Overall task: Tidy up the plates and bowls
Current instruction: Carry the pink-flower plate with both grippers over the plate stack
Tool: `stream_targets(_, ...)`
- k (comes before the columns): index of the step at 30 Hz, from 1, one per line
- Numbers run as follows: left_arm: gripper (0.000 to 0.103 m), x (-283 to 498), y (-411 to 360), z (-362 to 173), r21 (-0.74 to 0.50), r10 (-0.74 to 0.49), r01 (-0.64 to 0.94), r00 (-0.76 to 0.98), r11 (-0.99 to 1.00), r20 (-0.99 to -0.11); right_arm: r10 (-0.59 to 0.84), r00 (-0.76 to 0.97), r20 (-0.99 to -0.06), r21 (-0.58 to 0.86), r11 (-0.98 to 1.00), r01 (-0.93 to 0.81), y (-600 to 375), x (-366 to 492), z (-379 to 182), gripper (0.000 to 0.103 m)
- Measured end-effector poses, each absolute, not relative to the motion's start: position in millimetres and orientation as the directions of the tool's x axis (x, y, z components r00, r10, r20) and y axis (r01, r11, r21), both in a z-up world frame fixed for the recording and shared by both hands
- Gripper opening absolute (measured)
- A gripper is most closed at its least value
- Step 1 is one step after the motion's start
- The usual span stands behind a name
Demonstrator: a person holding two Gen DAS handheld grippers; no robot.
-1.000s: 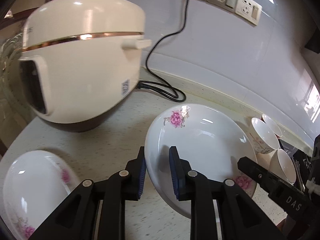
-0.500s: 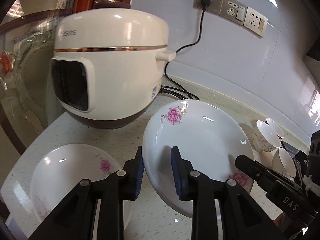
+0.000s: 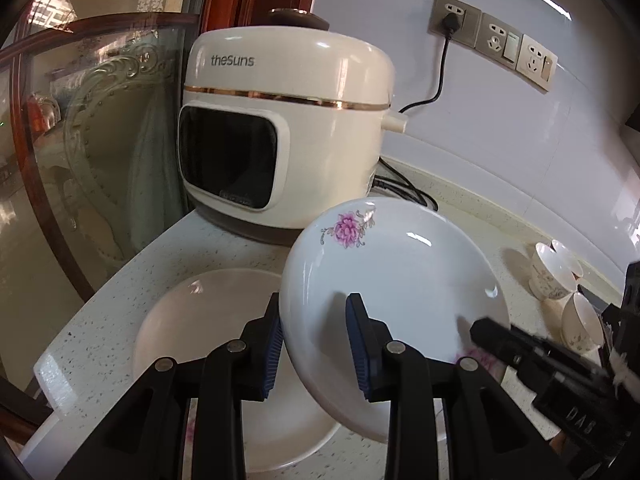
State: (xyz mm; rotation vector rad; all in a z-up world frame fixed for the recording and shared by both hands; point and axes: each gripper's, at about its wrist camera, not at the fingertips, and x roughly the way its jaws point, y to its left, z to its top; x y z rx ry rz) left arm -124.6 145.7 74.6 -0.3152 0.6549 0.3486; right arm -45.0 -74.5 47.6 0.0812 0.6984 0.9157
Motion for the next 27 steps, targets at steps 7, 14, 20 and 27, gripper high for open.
stream_targets(7,0.031,-130,155,68,-0.189,0.201,-0.413,0.732,0.891,-0.651,0.752,0.397,-0.527,0.368,0.622,-0.691,-68,-44,43,0.024)
stream_targets(14,0.031,-140,169,68,-0.181,0.23,-0.438,0.729,0.881,-0.645,0.751,0.392,-0.531,0.354,0.617,-0.703,-51,-52,44,0.024)
stream_targets(20,0.032,-149,190,61,-0.184,0.245,-0.471,0.708,0.863,-0.662,0.744,0.365,-0.559,0.339,0.607,-0.718,-24,-60,39,0.024)
stream_targets(27,0.033,-152,203,48,-0.175,0.245,-0.485,0.682,0.857,-0.689,0.71,0.346,-0.613,0.289,0.609,-0.738,0,-66,28,0.024)
